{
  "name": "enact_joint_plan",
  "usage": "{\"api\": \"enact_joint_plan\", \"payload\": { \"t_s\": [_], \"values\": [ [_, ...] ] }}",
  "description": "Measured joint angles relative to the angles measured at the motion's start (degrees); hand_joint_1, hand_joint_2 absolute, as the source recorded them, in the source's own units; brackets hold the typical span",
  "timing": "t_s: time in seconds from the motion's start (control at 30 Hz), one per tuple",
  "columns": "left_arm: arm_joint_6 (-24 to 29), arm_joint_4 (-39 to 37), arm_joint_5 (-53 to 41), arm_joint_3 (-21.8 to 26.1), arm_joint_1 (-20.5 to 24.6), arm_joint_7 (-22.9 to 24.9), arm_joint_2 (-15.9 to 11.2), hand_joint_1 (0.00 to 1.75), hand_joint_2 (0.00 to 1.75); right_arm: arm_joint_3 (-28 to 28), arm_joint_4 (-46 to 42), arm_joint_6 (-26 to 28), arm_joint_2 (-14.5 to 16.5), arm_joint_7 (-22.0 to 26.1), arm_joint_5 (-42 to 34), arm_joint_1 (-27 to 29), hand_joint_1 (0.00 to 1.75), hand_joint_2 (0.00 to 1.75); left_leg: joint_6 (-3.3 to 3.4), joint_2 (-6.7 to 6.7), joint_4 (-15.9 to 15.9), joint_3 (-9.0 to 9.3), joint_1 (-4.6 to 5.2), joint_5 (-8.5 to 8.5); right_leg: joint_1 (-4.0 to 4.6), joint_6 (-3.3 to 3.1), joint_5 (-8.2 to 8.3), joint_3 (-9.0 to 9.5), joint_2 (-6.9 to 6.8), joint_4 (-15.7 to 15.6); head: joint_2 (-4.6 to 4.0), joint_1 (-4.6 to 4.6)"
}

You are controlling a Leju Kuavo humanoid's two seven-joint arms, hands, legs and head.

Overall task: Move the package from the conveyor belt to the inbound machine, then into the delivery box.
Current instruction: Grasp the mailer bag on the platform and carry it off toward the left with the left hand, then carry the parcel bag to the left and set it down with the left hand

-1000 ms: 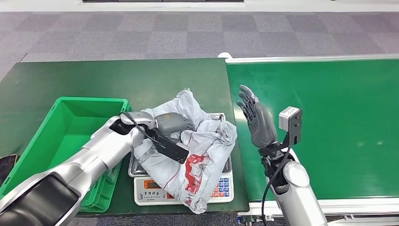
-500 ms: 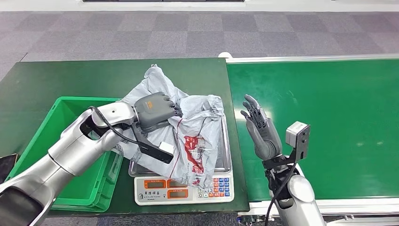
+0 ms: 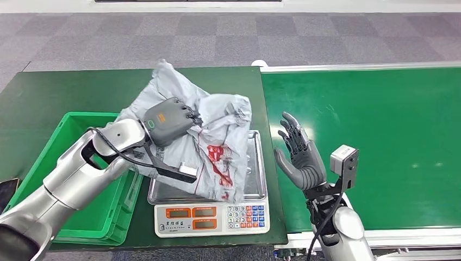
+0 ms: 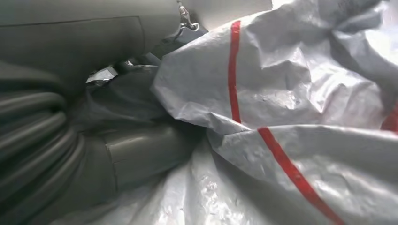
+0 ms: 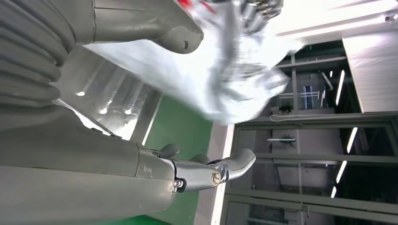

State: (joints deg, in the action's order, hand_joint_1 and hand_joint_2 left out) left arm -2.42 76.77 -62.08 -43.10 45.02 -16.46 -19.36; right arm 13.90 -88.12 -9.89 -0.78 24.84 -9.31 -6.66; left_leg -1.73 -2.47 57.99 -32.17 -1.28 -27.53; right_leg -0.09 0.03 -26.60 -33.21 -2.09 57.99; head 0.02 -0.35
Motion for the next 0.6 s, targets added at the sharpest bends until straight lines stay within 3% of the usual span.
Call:
{"api": "enact_joint_plan", "payload": {
  "t_s": [0.13,0.3,0.43,0.6],
  "values": [
    [5.61,1.14,-7.31,8.04,-6.09,8.64,-2.32,1.75,1.75,-1.09,-2.43,1.84,0.08,0.09,0.86,2.66,0.00,1.75,-0.01,-0.02,-0.05,-0.01,0.00,0.00,0.00,-0.03,-0.02,-0.07,0.02,0.00,0.00,-0.01],
    [9.68,0.68,-9.15,23.42,-15.43,18.33,-3.31,1.75,1.75,-2.99,-6.20,3.11,0.08,0.18,1.28,7.39,0.00,1.75,-0.02,-0.20,-0.10,-0.02,0.00,-0.01,0.01,-0.07,-0.05,-0.16,0.16,0.01,0.00,-0.02],
    [11.85,-0.23,-9.59,34.67,-20.12,19.20,-3.85,1.75,1.75,-3.36,-8.42,4.29,0.16,-0.08,1.90,9.68,0.00,1.75,-0.02,-0.22,-0.10,-0.07,0.00,-0.01,0.02,-0.07,-0.05,-0.24,0.18,0.01,0.00,-0.02],
    [12.48,-1.47,-7.34,43.38,-21.74,18.61,-5.02,1.75,1.75,-3.36,-10.01,5.06,0.76,-0.78,2.19,10.94,0.00,1.75,-0.02,-0.21,-0.10,-0.09,0.00,-0.01,0.02,-0.08,-0.05,-0.24,0.17,0.01,0.00,-0.02]
  ]
}}
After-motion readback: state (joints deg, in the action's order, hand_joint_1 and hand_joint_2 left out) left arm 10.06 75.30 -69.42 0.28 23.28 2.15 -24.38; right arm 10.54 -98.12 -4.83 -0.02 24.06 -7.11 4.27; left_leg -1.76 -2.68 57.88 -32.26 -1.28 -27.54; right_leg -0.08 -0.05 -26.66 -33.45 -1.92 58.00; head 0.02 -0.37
